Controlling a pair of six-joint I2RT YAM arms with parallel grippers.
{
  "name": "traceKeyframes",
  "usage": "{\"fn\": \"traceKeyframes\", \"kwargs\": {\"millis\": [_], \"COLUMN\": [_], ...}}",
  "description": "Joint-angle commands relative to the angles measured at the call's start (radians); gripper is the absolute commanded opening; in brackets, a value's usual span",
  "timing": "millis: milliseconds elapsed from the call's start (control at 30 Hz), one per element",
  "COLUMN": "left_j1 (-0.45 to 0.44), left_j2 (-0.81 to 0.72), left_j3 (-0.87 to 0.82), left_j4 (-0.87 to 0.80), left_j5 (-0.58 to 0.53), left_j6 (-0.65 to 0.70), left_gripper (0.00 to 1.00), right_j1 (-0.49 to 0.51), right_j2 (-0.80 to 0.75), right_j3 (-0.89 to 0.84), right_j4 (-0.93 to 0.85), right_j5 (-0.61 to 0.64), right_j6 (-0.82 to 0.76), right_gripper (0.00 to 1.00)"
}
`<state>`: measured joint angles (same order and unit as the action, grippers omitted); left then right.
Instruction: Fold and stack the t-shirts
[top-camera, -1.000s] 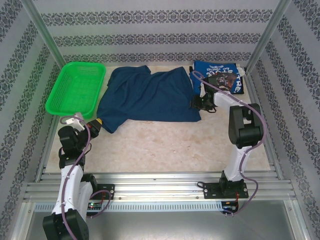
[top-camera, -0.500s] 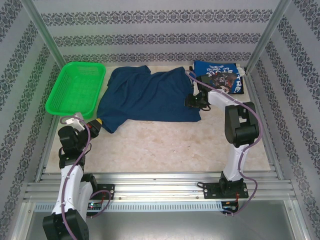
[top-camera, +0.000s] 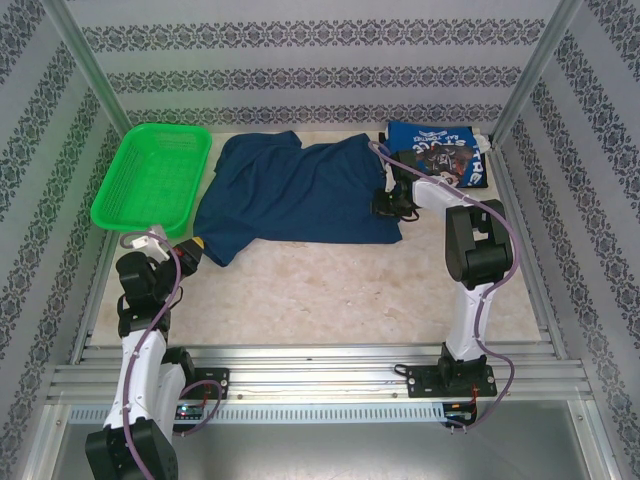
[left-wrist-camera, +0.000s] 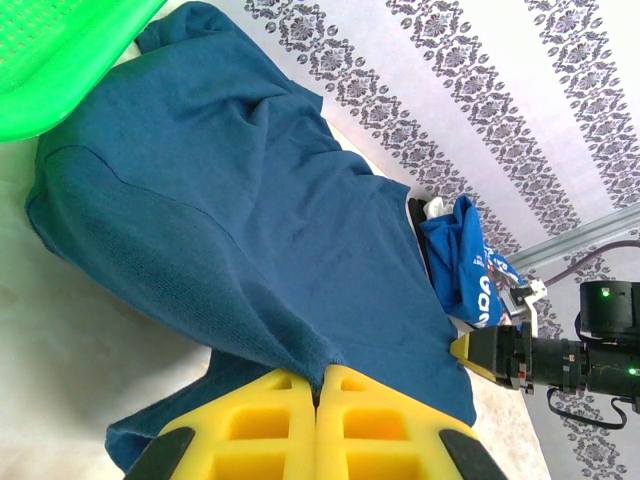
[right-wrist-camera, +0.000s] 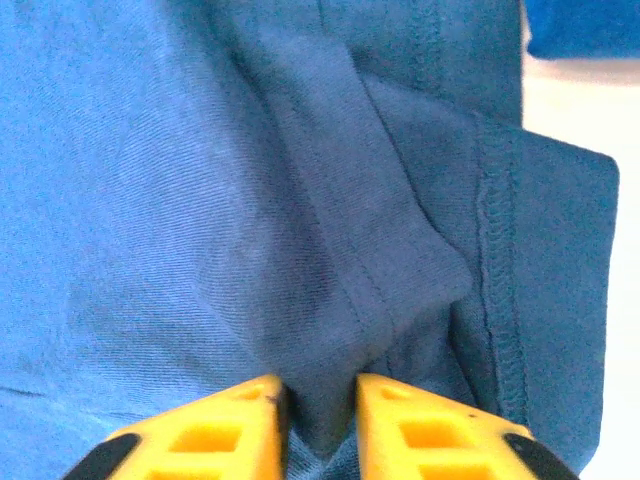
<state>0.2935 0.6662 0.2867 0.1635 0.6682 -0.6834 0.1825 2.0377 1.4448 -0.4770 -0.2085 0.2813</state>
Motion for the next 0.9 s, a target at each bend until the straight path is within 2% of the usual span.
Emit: {"fn": "traceKeyframes", "kwargs": {"millis": [0, 300, 533, 867], "left_j1": [-0.008, -0.008, -0.008, -0.008], "left_j2": [-0.013, -0.014, -0.016, -0.022], "left_j3": [0.002, 0.002, 0.005, 0.011], "left_j4": [-0.008, -0.010, -0.012, -0.021], "left_j5": [-0.005, -0.006, -0.009, -0.006], "left_j6": [0.028, 0.030, 0.030, 0.026], "left_gripper": [0.00, 0.00, 0.00, 0.00], "right_j1": [0.017, 0.017, 0.018, 0.026], "right_j2": [-0.020, -0.082, -0.162, -0.222], "right_j3": [0.019, 0.010, 0.018, -0.004], "right_j4": [-0.023, -0.048, -0.085, -0.143], "right_j5": [0.023, 0.021, 0.038, 0.027], "right_j6": [0.007, 0.005, -0.001, -0.015], "right_gripper": [0.20, 0.04, 0.04, 0.08]}}
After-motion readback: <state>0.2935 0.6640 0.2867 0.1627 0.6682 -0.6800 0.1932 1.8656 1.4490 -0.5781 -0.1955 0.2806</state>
